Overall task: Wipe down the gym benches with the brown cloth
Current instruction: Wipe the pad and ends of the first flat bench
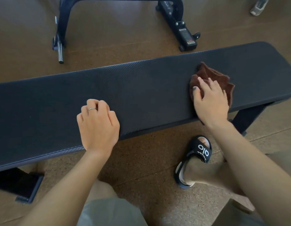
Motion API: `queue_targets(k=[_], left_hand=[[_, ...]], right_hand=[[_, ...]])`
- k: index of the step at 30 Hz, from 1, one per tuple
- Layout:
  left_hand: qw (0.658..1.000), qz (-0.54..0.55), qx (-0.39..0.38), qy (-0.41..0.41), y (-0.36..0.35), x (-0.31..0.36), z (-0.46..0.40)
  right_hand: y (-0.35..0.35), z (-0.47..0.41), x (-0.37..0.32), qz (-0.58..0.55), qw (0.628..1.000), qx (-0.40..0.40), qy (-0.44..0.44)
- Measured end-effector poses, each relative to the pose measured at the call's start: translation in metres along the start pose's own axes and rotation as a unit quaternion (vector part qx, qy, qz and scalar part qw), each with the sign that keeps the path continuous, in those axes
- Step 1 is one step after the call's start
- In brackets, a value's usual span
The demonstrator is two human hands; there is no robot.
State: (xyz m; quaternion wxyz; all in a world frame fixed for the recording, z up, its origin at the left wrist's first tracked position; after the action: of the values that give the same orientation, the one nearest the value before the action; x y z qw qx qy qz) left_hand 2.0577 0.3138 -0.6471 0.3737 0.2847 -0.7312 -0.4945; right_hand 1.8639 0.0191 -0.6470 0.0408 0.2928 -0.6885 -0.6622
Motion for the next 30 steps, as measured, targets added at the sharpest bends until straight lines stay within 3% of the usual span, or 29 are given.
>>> queue_targets(k=[2,4,7,11,13,15,17,18,20,23,30], left_hand=[[1.000,-0.006,0.001,0.000,-0.001,0.000,0.000],[1.000,-0.009,-0.002,-0.002,-0.001,-0.002,0.000],[1.000,-0.002,-0.006,-0.010,0.000,-0.003,0.001],[1.000,0.007,-0.006,-0.015,0.000,-0.003,0.002],[1.000,0.012,-0.004,-0.016,0.000,-0.004,0.000],[1.000,0.004,-0.002,-0.012,0.000,-0.004,-0.001],[1.000,0.000,-0.002,-0.011,0.000,-0.001,-0.001],[1.000,0.000,-0.002,-0.011,0.000,0.000,-0.001],[1.000,0.000,-0.005,-0.012,0.000,0.000,0.000],[1.000,0.005,-0.008,-0.020,-0.001,-0.002,0.002],[1.000,0.007,-0.011,-0.025,-0.002,-0.003,0.001]], right_hand=[[-0.005,0.021,-0.025,0.012,1.000,0.014,-0.010],[-0.013,0.062,-0.080,0.003,0.997,0.033,0.068],[-0.035,0.121,-0.147,-0.026,0.985,-0.023,0.167],[-0.037,0.114,-0.138,-0.029,0.965,-0.056,0.254],[-0.025,0.074,-0.101,-0.020,0.974,-0.017,0.226],[-0.012,0.033,-0.059,-0.025,0.992,0.016,0.120],[-0.011,0.024,-0.046,-0.014,0.999,0.005,0.032],[-0.012,0.033,-0.056,-0.011,0.999,0.011,0.028],[-0.015,0.069,-0.096,-0.017,0.995,0.030,0.089],[-0.035,0.130,-0.147,-0.054,0.979,-0.042,0.191],[-0.042,0.125,-0.160,-0.045,0.960,-0.086,0.262]])
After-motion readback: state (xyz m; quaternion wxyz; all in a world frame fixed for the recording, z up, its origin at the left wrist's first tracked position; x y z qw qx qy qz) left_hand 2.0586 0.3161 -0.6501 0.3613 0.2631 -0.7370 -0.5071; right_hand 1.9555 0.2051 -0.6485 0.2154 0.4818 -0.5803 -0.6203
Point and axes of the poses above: each hand's wrist, its own z-axis away from the middle knuckle, its own y-axis out of the back of the hand, x = y × z, the point moved 8 cm from there along -z, towards the middle knuckle, and after that the axes turned 3 degrees about -y, right-handed, at the moved point
